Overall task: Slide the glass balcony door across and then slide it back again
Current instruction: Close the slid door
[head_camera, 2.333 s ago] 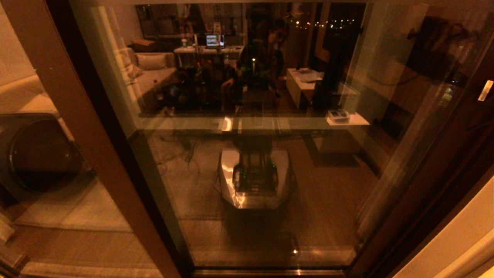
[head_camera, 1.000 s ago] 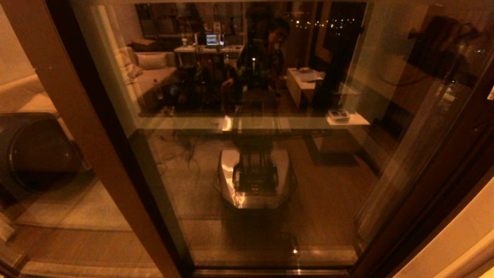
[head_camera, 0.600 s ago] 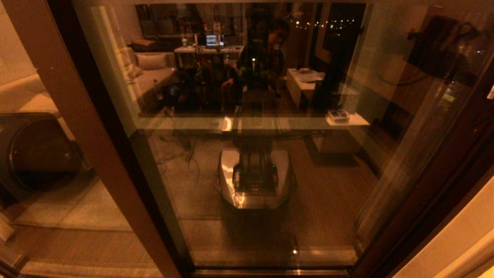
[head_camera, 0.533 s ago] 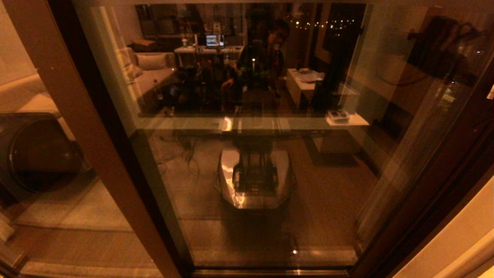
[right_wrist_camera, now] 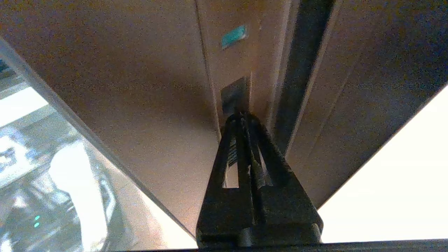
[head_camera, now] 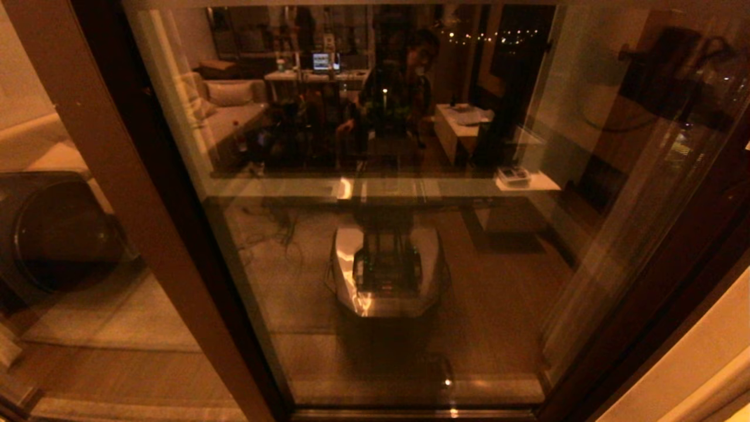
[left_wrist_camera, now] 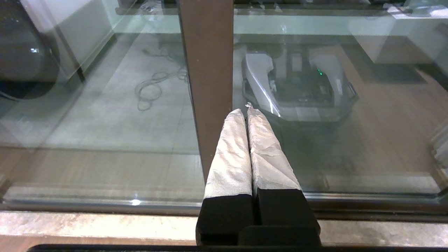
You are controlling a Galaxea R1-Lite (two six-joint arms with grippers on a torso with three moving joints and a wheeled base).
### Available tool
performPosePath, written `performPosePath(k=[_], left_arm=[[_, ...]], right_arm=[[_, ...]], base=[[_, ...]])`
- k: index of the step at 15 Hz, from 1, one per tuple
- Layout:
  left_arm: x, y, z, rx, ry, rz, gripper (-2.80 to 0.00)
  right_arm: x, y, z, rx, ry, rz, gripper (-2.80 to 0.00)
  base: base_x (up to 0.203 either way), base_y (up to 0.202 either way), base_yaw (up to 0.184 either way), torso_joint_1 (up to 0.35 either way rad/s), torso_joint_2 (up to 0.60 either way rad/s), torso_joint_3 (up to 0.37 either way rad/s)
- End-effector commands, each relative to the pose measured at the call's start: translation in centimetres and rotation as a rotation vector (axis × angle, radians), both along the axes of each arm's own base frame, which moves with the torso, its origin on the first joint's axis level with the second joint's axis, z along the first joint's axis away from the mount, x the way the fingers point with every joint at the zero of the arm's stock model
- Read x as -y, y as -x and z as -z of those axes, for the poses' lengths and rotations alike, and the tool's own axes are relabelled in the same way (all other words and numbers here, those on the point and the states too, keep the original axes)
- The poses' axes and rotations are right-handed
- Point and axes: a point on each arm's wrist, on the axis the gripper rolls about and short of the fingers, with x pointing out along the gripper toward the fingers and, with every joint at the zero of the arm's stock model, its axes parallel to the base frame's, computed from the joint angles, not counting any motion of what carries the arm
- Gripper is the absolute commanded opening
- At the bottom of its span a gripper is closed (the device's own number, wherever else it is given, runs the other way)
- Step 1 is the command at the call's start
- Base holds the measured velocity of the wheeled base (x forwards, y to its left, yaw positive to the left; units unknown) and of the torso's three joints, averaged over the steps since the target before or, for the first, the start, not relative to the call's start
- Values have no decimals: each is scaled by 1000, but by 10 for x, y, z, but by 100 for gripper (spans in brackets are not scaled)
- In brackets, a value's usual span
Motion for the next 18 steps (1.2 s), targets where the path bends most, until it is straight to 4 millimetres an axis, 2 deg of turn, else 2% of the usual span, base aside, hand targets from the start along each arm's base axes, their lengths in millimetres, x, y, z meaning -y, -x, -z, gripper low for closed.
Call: performPosePath(k=[1,6,9,12,18], left_arm=[[0,0,0,1,0,-1,-280],[0,0,0,1,0,-1,-280],[0,0,0,1,0,-1,-280],[0,0,0,1,0,1,-280],[0,0,0,1,0,-1,-280]], right_arm=[[1,-1,2,-8,-5,-1,-280],[6,-1,2,-5,-6,6,-280],[0,12,-8,14,-4,-31,-280],[-9,37,-23,40,4,-71,-280],[-55,110,-53,65,5,-346,-280]], base=[[0,0,0,0,0,0],[0,0,0,0,0,0],[0,0,0,0,0,0],[0,0,0,0,0,0],[0,0,0,0,0,0]])
